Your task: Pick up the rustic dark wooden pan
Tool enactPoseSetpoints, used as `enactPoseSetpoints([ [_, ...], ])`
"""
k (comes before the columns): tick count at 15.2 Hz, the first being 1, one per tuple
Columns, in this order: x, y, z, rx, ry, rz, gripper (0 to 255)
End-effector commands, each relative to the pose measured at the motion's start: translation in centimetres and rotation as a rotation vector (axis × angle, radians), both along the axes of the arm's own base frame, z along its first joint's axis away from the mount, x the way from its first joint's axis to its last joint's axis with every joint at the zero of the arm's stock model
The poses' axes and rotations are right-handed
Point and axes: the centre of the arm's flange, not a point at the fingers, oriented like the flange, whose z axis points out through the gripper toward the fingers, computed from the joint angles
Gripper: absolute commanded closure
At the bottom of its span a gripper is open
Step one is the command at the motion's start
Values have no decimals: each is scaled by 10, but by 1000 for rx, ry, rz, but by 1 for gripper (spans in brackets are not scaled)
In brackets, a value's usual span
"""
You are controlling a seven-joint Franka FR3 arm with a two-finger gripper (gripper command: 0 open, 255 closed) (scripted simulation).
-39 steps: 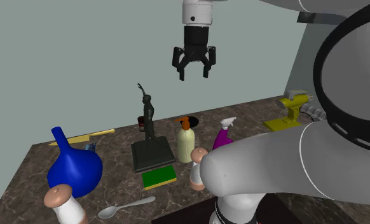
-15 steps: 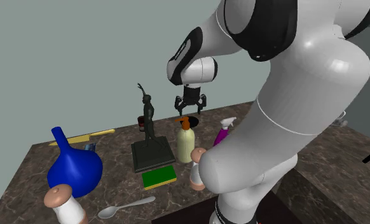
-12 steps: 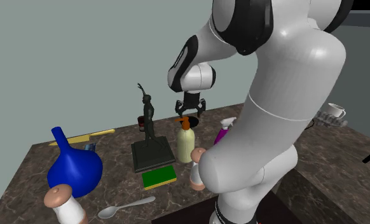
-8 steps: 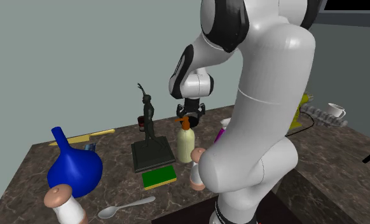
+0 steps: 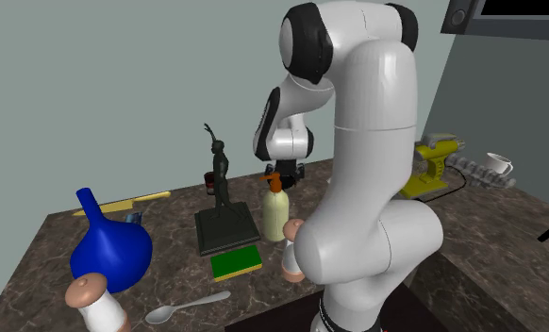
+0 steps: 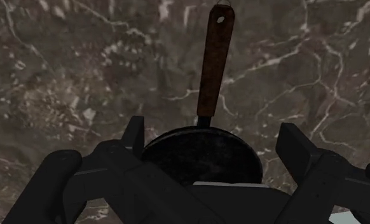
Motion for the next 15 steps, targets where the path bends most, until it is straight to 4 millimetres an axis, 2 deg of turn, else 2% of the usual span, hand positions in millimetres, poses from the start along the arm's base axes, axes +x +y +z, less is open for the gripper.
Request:
enactPoseSetpoints([
  [1,3,0,-11,0,-2,-2,0],
  [5,3,0,-35,0,-2,-2,0],
  [7,3,0,-35,0,-2,-2,0],
  [8,3,0,-35,0,-2,-2,255],
  [15,6,1,-34,0,-1,-1,255],
])
